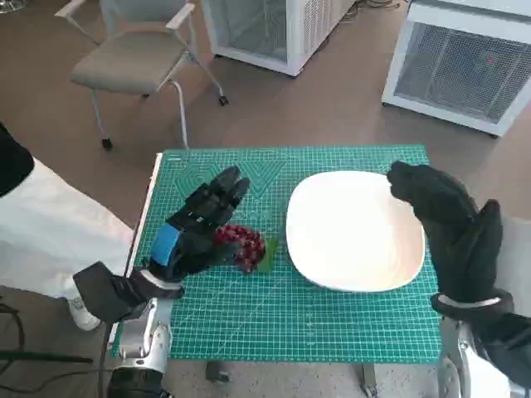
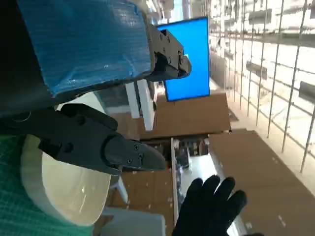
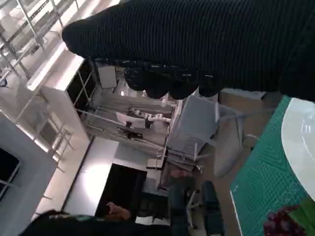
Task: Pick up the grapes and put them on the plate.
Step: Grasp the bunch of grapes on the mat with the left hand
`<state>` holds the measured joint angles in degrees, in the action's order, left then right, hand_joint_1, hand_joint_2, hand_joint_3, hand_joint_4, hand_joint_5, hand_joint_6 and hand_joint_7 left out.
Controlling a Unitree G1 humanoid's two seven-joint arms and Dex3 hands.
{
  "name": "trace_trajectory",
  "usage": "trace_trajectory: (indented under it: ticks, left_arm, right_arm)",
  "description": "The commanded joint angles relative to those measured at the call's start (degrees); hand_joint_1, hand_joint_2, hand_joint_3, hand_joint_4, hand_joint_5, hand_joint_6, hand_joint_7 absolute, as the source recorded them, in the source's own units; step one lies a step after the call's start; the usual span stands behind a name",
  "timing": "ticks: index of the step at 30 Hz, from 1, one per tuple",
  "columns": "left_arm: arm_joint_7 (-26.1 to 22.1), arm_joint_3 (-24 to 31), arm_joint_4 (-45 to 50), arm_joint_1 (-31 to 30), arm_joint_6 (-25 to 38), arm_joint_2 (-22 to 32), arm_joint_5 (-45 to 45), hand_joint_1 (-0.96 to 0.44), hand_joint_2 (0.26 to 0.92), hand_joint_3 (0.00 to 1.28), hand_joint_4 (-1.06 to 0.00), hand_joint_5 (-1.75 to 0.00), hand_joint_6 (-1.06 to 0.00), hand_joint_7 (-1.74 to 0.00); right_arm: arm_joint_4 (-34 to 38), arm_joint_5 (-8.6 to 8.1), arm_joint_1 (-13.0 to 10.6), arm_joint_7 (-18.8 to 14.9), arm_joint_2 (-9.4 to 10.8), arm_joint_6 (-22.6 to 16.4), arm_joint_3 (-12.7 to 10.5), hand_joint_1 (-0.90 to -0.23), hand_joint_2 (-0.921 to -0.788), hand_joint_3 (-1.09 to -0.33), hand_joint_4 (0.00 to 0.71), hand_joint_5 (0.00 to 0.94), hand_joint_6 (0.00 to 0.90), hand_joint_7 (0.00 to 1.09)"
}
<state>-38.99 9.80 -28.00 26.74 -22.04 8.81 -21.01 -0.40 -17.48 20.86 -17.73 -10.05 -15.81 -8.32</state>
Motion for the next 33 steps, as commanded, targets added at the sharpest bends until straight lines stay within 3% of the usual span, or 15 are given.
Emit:
trace_trajectory:
  ticks: [1,33]
  left_arm:
    - [-0.46,0.45,-0.20,0.38,0.04,0.36,-0.82,-0.11,0.921,0.03,-0.21,0.00,-0.31,0.00]
    - [1.20,0.50,0.63,0.12,1.49,-0.77,-1.43,-0.15,0.921,0.03,-0.21,0.00,-0.32,0.00]
  right_arm:
    - [0.51,-0.08,-1.29,-0.35,0.04,0.72,-0.04,-0.509,-0.921,-0.587,0.330,0.410,0.172,0.90]
    - [1.41,-0.03,-0.88,-1.28,-0.63,0.08,-0.25,-0.505,-0.921,-0.585,0.317,0.411,0.158,0.90]
